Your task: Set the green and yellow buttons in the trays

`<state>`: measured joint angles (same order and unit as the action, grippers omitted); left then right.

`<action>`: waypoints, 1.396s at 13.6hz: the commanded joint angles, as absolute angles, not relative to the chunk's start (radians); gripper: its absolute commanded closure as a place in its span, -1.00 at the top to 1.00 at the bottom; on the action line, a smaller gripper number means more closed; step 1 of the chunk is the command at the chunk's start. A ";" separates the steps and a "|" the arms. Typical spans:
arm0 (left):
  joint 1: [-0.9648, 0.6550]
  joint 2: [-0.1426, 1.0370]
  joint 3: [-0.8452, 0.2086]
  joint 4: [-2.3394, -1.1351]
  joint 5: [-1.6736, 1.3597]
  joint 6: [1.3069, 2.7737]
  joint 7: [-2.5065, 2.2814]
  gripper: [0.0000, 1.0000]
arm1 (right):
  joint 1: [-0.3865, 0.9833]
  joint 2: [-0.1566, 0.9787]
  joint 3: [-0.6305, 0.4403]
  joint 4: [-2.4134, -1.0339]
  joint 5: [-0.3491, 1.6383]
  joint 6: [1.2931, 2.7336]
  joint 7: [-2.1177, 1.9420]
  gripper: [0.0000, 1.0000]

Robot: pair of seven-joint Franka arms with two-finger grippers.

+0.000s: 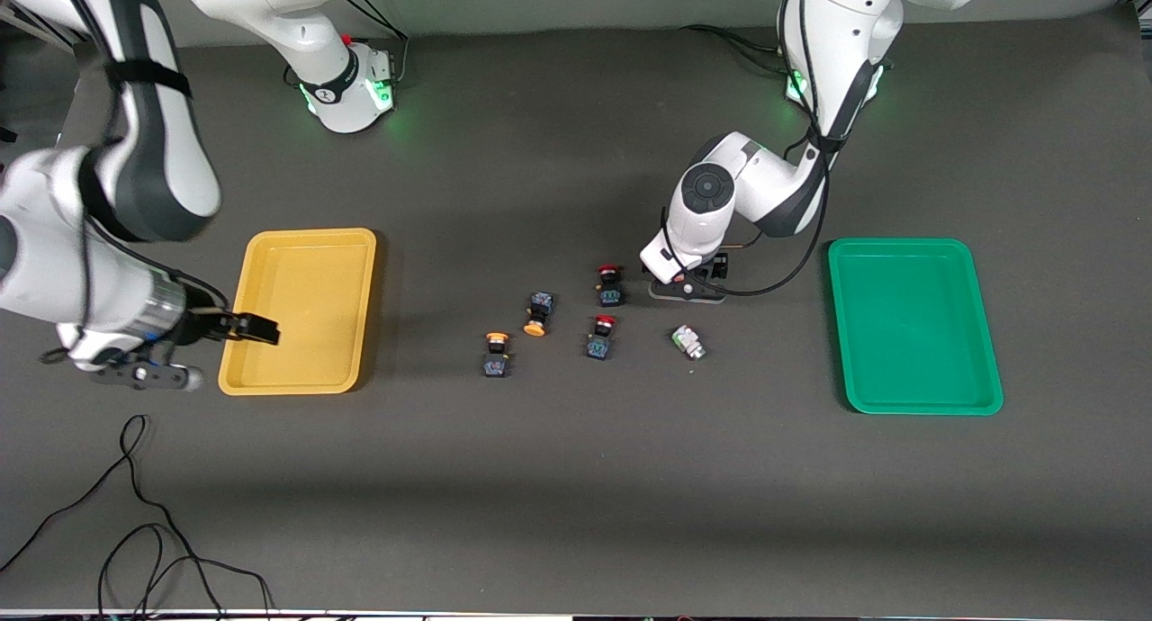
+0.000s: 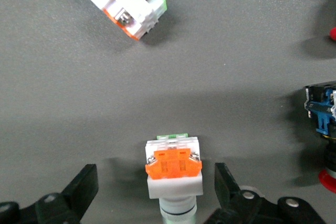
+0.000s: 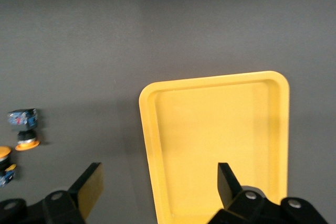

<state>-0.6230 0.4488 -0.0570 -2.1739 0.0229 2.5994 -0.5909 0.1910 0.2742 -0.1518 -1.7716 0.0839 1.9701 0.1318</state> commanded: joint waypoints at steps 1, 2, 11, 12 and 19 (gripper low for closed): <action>-0.630 0.454 -0.058 -2.158 0.022 2.599 -0.610 0.63 | 0.253 0.333 -0.160 -1.783 0.101 2.031 0.211 0.91; -0.630 0.454 -0.060 -2.158 0.021 2.596 -0.639 0.23 | 0.282 0.362 -0.160 -1.782 0.101 2.058 0.247 0.91; -0.618 0.408 -0.061 -1.995 0.015 2.322 -0.706 -0.57 | 0.518 0.610 -0.156 -1.596 0.112 2.151 0.581 0.99; -0.595 0.402 -0.061 -1.941 0.006 2.245 -0.700 -0.58 | 0.541 0.632 -0.156 -1.579 0.127 2.151 0.595 0.99; -0.378 0.227 -0.058 -1.829 -0.114 1.939 -0.470 -0.63 | 0.598 0.736 -0.156 -1.555 0.146 2.270 0.666 0.99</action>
